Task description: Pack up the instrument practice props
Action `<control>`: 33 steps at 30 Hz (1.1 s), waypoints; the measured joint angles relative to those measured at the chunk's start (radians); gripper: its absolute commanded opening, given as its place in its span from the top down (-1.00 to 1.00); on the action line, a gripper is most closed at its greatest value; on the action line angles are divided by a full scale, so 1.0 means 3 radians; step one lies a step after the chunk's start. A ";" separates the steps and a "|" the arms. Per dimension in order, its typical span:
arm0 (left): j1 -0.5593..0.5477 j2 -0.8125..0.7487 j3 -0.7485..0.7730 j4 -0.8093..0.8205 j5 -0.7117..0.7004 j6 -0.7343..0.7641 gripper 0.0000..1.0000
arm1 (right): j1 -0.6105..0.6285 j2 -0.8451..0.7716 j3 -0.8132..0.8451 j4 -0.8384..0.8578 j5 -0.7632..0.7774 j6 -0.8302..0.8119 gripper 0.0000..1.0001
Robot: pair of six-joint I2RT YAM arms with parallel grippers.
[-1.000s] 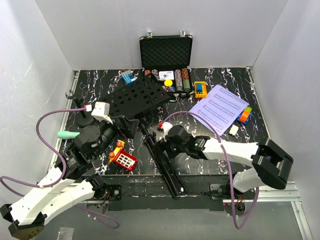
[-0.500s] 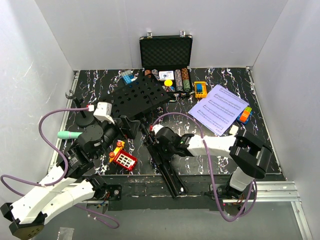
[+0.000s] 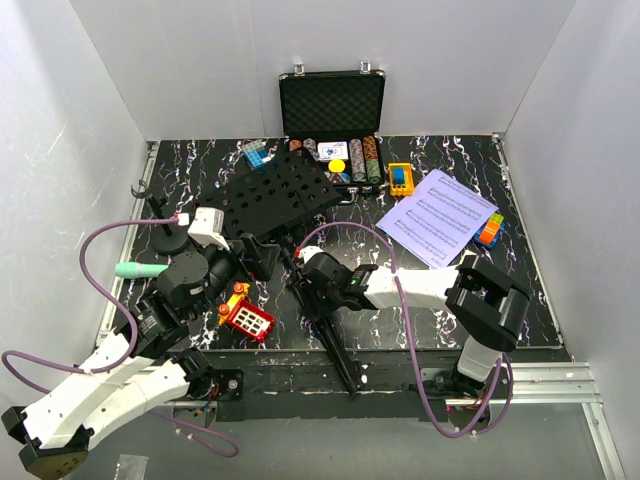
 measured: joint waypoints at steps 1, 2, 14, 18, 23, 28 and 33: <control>0.0000 0.0005 0.0000 0.0000 0.0000 -0.0003 -0.96 | -0.0001 0.0001 0.0001 -0.0009 0.0018 0.0051 0.34; 0.0000 0.0011 0.0000 0.0000 0.0000 -0.0009 -0.96 | -0.0001 0.0003 0.0001 -0.0010 0.0015 0.0053 0.45; 0.0000 0.0070 -0.0046 0.0000 0.0009 -0.0025 -0.96 | -0.0070 -0.0086 -0.0062 0.0005 0.0011 -0.0039 -0.71; 0.0000 0.0102 -0.0046 0.0000 0.0006 -0.0023 -0.96 | -0.0139 -0.0352 -0.0220 -0.0155 0.0028 -0.0055 -0.75; 0.0000 0.0142 -0.0046 -0.0023 -0.0037 -0.0036 -0.96 | -0.0169 -0.1062 -0.0273 -0.0496 0.0058 -0.0084 -0.77; 0.0000 0.0201 -0.0034 -0.0263 -0.0287 -0.0191 -0.96 | -0.0189 -0.1984 -0.0342 -0.0553 0.0212 -0.0131 -0.79; 0.0000 0.0456 0.0142 -0.0684 -0.0623 -0.0477 -0.96 | -0.0284 -0.2625 -0.0604 -0.0635 0.0450 -0.0126 -0.81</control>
